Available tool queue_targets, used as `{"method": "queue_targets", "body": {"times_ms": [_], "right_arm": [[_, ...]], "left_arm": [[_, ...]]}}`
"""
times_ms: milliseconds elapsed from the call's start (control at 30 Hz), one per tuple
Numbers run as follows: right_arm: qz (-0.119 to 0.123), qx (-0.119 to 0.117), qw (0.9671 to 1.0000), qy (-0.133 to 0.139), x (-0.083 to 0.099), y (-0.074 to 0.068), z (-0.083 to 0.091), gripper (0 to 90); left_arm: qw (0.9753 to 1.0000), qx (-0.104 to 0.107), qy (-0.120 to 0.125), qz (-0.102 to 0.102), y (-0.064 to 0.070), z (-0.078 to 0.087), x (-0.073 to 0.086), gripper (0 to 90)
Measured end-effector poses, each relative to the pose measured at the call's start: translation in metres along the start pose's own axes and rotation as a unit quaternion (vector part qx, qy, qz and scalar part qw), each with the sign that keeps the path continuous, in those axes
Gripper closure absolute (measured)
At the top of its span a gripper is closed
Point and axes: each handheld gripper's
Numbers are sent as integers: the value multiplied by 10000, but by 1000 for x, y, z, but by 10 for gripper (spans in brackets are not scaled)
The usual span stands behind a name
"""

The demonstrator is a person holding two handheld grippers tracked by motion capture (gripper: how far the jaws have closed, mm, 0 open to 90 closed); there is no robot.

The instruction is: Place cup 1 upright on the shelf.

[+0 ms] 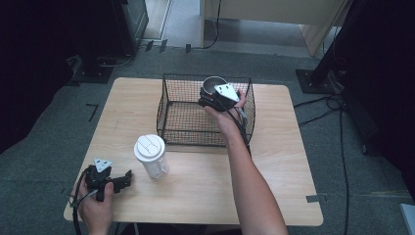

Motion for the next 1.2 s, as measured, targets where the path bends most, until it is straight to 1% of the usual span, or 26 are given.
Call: {"method": "queue_targets", "body": {"times_ms": [33,67,200,267,333,400,567,667,833,867,900,933,967,1000,1033,1100,1200], "right_arm": [[0,0,10000,0,0,0,0,70],[-29,4,10000,-71,3,-1,-3,70],[-88,52,9997,-221,8,0,-8,69],[-101,72,9996,-259,10,1,-10,69],[-199,119,9990,-376,12,4,-11,68],[-315,112,9982,-497,14,5,-13,68],[-297,104,9976,-624,15,4,-14,66],[-258,152,9968,-741,16,4,-15,65],[-258,164,9965,-774,15,3,-15,62],[-289,129,9965,-778,15,3,-15,48],[-321,49,9965,-773,14,3,-15,13],[-321,49,9965,-773,14,3,-15,13],[-369,-53,9962,-791,13,2,-14,0],[-377,-60,9959,-823,12,1,-14,0],[-278,-70,9957,-875,10,0,-13,0],[-240,-52,9962,-838,9,1,-12,0],[-275,-1,9969,-737,5,4,-8,0]], "left_arm": [[10000,0,0,0,0,0,0,0],[10000,0,0,-1,0,0,0,0],[10000,1,0,-2,0,0,0,0],[10000,1,0,-1,0,0,0,0],[10000,0,0,0,0,0,0,0],[10000,1,1,0,0,0,0,0],[10000,0,0,-1,0,0,0,0],[10000,1,-3,-8,0,0,0,0],[10000,1,-3,-8,0,0,0,0],[10000,2,-3,-5,0,0,0,0],[10000,2,-3,-5,0,0,0,0],[10000,2,-3,-6,0,0,0,0],[10000,2,-3,-5,0,0,0,0],[10000,2,-2,-4,0,0,0,0],[10000,1,0,2,0,0,0,0],[10000,1,1,1,0,0,0,0],[10000,1,0,1,0,0,0,0]]}}
Point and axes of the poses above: each handheld gripper's, and its own axes: z roughly backward along the jaws, x roughly out of its underside, y roughly to its right, and after that the axes turned 12 degrees about -x, right-handed
